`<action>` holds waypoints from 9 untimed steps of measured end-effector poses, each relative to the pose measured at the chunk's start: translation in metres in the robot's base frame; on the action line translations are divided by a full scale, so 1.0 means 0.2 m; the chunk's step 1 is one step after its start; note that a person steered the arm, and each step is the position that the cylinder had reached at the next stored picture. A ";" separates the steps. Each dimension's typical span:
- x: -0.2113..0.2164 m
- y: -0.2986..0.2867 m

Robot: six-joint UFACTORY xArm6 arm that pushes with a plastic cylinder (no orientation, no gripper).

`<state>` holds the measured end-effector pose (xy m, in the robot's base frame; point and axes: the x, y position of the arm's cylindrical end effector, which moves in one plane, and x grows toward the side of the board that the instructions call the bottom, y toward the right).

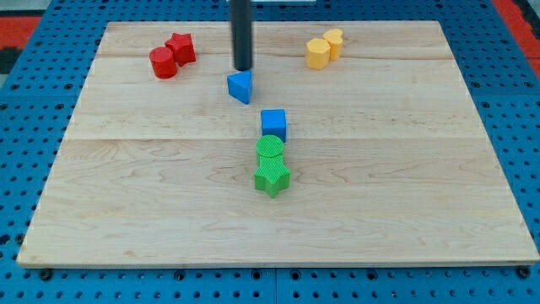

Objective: Move the blue triangle vertically above the blue cube

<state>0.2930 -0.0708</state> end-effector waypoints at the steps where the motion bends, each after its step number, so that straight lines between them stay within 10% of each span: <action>1: 0.09 -0.05; 5: 0.27 0.47; 7: 0.10 0.13; 9: 0.35 0.10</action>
<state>0.3636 -0.0506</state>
